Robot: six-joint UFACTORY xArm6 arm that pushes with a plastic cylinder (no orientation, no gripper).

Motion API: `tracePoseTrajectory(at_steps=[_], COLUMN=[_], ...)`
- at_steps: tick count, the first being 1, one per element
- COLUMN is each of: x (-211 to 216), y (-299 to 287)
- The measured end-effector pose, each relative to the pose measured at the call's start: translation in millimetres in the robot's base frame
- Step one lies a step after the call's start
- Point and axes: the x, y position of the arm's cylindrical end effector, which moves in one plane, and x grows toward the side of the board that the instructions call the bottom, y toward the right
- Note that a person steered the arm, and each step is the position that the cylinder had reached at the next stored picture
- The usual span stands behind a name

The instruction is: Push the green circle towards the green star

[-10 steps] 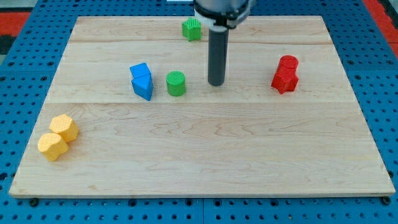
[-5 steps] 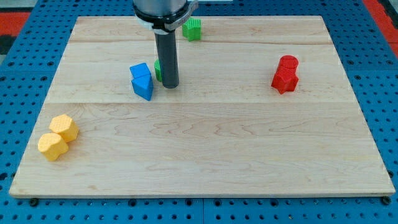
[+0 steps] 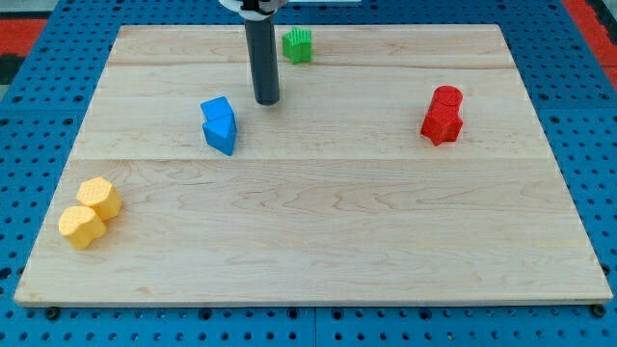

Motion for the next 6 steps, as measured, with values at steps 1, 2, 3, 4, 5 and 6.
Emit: tracePoseTrajectory(at_steps=[1,2,3,4,5,6], x=[-28.3,-25.1,-18.7,-55.6,-56.4,-33.9], y=[0.0,1.3,-11.0,18.4,22.3,20.0])
